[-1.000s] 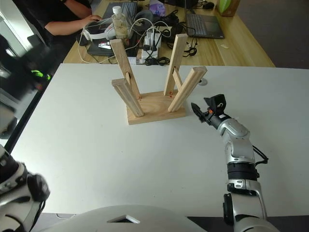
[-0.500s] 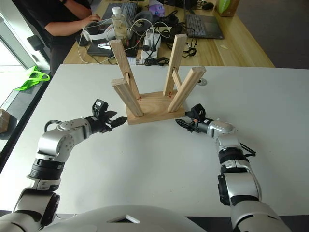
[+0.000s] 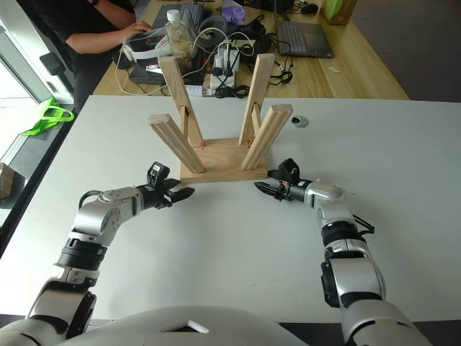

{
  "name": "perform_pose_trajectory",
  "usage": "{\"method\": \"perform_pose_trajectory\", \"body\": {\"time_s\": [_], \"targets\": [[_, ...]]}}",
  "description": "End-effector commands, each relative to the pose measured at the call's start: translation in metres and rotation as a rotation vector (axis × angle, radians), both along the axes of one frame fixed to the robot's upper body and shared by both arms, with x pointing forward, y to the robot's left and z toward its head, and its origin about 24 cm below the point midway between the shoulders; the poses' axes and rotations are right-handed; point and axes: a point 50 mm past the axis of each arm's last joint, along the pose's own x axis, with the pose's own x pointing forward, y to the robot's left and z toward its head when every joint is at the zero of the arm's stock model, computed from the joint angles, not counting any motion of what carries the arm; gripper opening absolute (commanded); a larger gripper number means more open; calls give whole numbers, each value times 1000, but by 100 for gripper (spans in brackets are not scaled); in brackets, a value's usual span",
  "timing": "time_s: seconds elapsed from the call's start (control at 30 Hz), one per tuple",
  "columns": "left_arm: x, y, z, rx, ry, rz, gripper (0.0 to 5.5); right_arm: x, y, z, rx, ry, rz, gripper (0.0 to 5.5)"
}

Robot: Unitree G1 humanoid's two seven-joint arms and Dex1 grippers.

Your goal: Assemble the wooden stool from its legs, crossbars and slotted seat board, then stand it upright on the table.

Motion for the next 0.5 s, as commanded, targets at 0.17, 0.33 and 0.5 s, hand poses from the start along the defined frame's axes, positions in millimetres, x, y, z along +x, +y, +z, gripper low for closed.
{"method": "perform_pose_trajectory", "body": {"time_s": [0.17,0.33,0.5], "targets": [[-20,-7,44,-22,-148,-45,322,-24,16,36,126,-116,56,312],[-25,-4,62,22,-211,-53,322,-35,22,60,126,-171,85,312],[-23,-3,80,30,-280,-38,322,-39,26,76,134,-196,110,312]]}}
